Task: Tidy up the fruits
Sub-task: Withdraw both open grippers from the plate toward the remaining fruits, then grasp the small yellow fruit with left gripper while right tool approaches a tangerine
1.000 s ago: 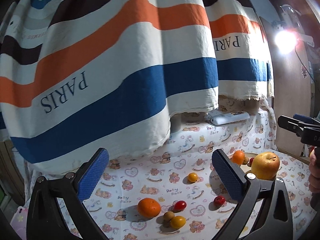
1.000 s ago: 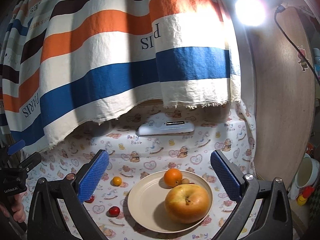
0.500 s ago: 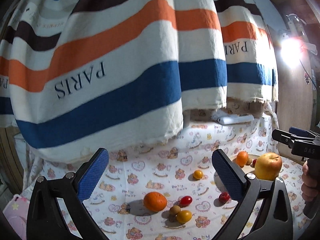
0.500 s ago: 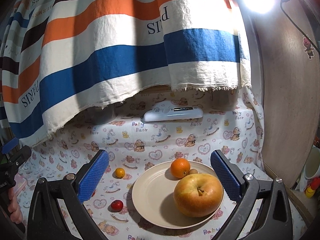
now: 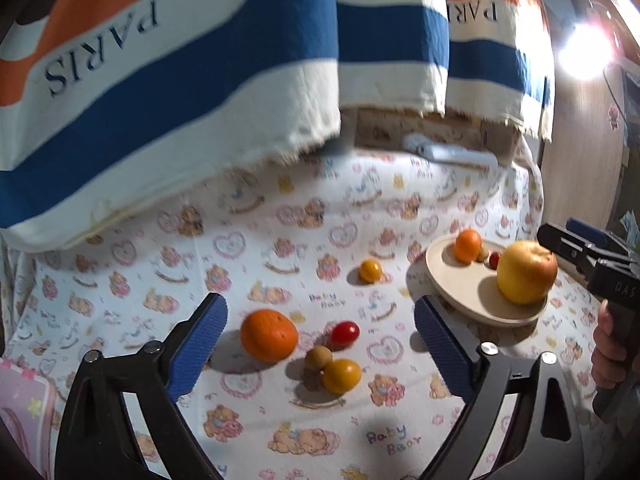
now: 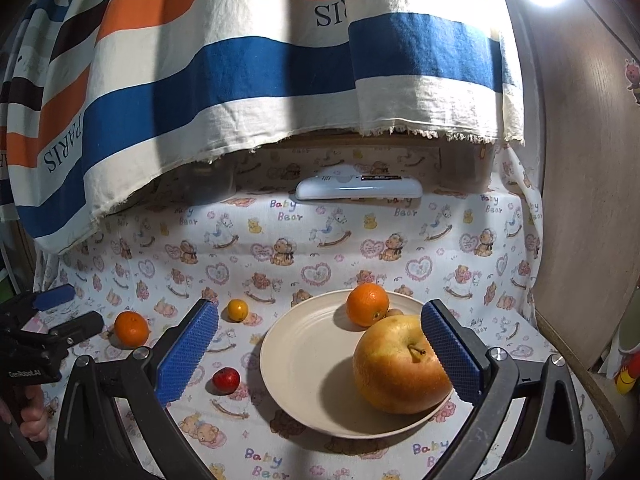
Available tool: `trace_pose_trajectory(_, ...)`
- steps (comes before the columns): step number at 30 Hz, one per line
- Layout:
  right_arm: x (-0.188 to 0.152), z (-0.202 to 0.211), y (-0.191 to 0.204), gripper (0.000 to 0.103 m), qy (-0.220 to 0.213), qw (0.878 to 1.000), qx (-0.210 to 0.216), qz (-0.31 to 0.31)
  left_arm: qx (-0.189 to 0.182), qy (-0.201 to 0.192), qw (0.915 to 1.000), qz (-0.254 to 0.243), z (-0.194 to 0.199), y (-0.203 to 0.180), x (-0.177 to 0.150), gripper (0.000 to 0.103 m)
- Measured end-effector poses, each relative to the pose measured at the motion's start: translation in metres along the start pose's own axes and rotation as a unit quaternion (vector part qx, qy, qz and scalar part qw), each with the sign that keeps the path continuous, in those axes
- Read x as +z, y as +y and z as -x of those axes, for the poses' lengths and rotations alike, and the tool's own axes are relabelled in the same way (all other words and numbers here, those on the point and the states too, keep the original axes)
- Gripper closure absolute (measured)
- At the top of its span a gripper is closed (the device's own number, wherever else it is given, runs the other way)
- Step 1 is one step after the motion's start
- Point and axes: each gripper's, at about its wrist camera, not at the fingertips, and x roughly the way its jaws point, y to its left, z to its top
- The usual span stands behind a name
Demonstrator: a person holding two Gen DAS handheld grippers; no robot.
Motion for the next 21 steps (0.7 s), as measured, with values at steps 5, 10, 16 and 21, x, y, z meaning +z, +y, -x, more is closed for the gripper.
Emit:
trace_pose_trajectory(5,-0.003,-0.003,0.002,0.001,0.01,1.0,-0.004,0.009,-0.016,0.036,0.9992,0.011,-0.015,0.002,-0.006,0.012)
trace_pose_trajectory(10,-0.004,-0.005,0.003,0.001,0.019,1.0,0.0,0.012,-0.03,0.085,0.9951,0.041,-0.032,0.01,-0.011,0.024)
trace_pose_trajectory(16,-0.004,-0.004,0.002,0.001,0.018,1.0,-0.002,0.011,-0.062,0.141,0.9858,0.067,-0.052,0.014,-0.022,0.036)
trace_pose_trajectory(21,-0.004,-0.004,0.002,0.001,0.022,1.0,-0.001,0.012,-0.068,0.159,0.9827,0.067,-0.058,0.011,-0.027,0.046)
